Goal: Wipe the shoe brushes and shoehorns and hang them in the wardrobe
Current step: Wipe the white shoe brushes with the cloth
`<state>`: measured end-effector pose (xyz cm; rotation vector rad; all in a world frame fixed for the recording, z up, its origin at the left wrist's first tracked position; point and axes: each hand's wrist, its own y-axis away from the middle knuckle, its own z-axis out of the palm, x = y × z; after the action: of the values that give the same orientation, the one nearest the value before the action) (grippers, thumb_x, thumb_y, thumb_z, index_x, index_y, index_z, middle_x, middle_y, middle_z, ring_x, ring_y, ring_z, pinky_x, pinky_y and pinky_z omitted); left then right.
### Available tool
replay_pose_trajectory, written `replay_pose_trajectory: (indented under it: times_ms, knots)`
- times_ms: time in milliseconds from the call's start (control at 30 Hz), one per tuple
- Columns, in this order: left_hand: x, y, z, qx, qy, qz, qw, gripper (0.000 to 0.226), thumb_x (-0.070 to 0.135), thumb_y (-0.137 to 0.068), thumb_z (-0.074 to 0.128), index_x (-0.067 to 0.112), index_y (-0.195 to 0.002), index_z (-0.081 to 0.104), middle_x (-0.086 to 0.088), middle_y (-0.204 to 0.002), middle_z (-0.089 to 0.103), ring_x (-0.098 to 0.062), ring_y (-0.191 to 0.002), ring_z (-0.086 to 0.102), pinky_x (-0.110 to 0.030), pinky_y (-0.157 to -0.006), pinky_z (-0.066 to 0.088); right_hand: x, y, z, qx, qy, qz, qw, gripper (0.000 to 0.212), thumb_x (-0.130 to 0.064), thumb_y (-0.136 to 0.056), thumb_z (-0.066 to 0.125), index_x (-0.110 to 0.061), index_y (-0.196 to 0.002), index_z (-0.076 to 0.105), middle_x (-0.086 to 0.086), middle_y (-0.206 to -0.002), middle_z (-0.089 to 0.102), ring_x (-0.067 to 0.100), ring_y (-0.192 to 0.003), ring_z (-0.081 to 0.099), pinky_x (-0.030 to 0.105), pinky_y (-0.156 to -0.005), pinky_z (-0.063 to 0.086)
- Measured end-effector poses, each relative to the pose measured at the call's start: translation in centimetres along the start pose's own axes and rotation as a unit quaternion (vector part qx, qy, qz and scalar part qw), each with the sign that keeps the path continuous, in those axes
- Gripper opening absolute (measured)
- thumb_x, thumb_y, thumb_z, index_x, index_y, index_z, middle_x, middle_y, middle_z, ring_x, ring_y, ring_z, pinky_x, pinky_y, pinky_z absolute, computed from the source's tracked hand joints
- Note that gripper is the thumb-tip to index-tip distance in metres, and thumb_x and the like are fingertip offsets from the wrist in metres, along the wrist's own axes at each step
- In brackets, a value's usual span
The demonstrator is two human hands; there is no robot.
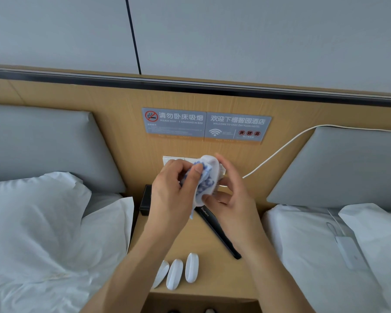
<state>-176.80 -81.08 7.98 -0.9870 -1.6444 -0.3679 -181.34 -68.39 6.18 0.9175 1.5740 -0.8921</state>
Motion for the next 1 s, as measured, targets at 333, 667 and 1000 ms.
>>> replay_pose_trajectory:
  times_ms: [333, 667, 1000]
  knots:
    - [0.9, -2.3, -1.0, -0.083, -0.015, -0.099, 0.992, 0.044, 0.05, -0.087, 0.068, 0.011, -0.067, 0.066, -0.004, -0.061, 0.066, -0.013, -0.051, 0.057, -0.029, -0.053, 0.047, -1.0, 0.0, 0.2, 0.031, 0.221, -0.077, 0.972, 0.07, -0.001, -0.085, 0.068, -0.024, -0.147, 0.045, -0.011, -0.132, 0.06, 0.007, -0.119, 0.057, 0.033, -0.097, 0.051]
    - [0.2, -2.7, -1.1, -0.154, 0.049, -0.118, 0.98, 0.044, 0.053, -0.083, 0.072, 0.012, -0.068, 0.068, -0.012, -0.069, 0.068, -0.01, -0.054, 0.058, -0.02, -0.051, 0.046, 0.5, -0.4, -0.4, 0.002, 0.103, -0.031, 0.994, 0.065, 0.004, -0.085, 0.07, -0.042, -0.128, 0.055, -0.018, -0.105, 0.071, -0.001, -0.097, 0.069, 0.02, -0.084, 0.058]
    - [-1.1, -0.8, -1.1, -0.113, 0.05, -0.008, 0.992, 0.012, 0.029, -0.086, 0.075, 0.018, -0.082, 0.072, 0.002, -0.074, 0.066, -0.008, -0.063, 0.058, -0.018, -0.058, 0.045, 1.6, -1.3, -1.3, -0.055, -0.112, 0.069, 0.99, 0.048, 0.0, -0.09, 0.067, -0.025, -0.131, 0.062, 0.003, -0.114, 0.074, 0.022, -0.102, 0.073, 0.043, -0.086, 0.06]
